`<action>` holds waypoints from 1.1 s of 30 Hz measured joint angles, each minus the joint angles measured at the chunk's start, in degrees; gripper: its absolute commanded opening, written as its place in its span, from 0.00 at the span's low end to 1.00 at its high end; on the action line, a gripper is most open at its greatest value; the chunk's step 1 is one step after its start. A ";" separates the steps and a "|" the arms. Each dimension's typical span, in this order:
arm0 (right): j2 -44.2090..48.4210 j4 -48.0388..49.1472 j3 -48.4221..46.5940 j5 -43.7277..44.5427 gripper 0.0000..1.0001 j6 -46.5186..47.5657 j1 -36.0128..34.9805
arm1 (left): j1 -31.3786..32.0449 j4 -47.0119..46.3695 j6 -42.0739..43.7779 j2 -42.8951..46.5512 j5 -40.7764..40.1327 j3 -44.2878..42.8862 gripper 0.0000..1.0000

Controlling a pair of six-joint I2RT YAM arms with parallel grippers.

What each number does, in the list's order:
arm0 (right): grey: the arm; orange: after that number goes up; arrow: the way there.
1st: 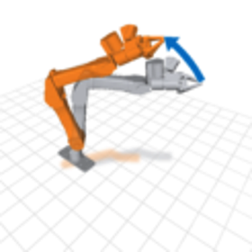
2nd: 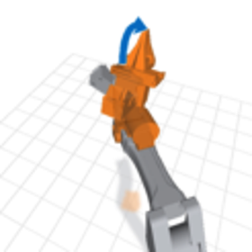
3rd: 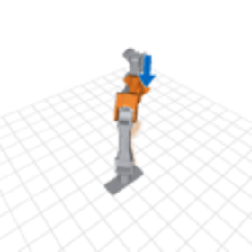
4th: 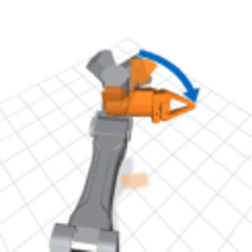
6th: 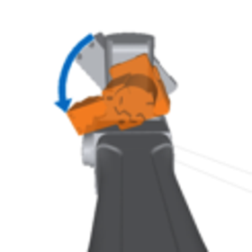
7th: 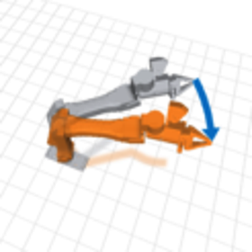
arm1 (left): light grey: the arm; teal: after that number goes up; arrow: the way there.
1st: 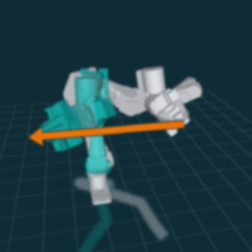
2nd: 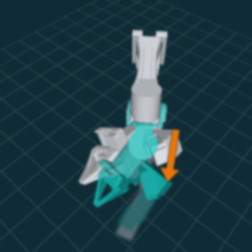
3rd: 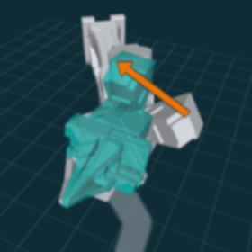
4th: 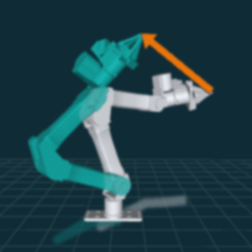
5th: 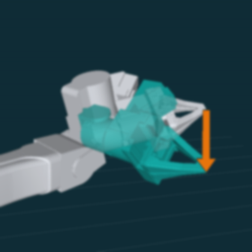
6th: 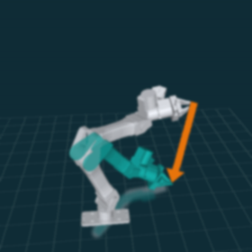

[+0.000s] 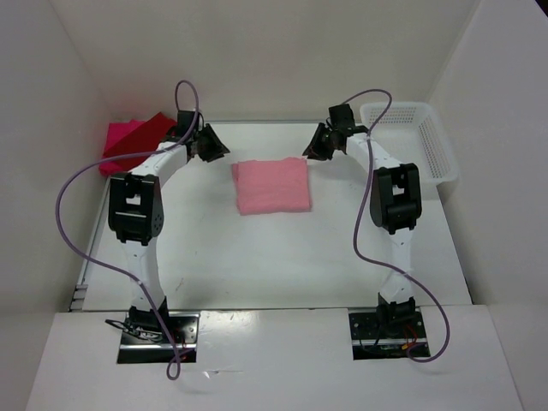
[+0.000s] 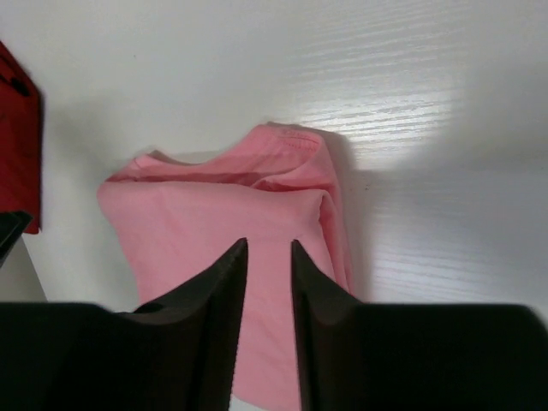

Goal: Fold and stack the t-shirts

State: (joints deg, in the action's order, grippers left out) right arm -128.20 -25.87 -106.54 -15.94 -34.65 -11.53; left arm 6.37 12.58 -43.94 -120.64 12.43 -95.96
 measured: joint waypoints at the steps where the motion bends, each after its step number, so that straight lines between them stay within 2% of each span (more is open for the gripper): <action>1: 0.04 -0.02 -0.07 -0.02 0.36 0.00 0.04 | -0.31 -0.24 0.00 0.55 -0.44 0.83 0.38; 2: 0.15 -0.13 -0.07 0.02 0.37 0.22 0.07 | -0.63 -0.50 -0.04 1.31 -0.70 1.86 0.35; 6: 2.64 0.02 2.99 -0.13 0.11 1.11 -0.20 | -0.02 -2.34 -1.53 5.20 0.20 6.12 0.34; 7: 3.80 0.26 4.68 -0.48 0.02 1.27 -0.33 | 1.05 -3.58 -1.84 5.88 0.68 7.10 0.34; 8: 5.16 0.68 6.73 -0.98 0.00 1.40 -0.48 | 2.73 -4.98 -2.49 6.60 1.29 8.46 0.34; 14: 7.28 6.86 17.90 -7.61 0.00 0.50 -3.43 | 14.53 -11.96 -4.79 7.96 6.54 20.90 0.31; 19: 7.21 8.39 26.45 -9.66 0.00 -0.94 -4.92 | 13.57 -12.83 -5.60 7.85 6.84 28.89 0.31; 25: 10.84 14.73 33.77 -10.12 0.00 -2.71 -4.90 | 12.59 -20.13 -6.19 9.66 8.52 35.32 0.28; 31: 17.68 15.21 42.86 -8.24 0.00 -3.02 -6.29 | 15.45 -24.37 -8.13 18.47 8.04 48.17 0.28; 33: 20.70 15.08 46.47 -7.82 0.02 -2.99 -7.17 | 17.64 -23.23 -8.98 22.62 7.48 52.28 0.32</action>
State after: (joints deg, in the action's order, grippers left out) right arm -107.50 -10.79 -60.07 -23.77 -37.65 -18.70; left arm 24.01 -10.66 -52.93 -98.02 19.90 -43.68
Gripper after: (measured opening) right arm 0.008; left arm 0.288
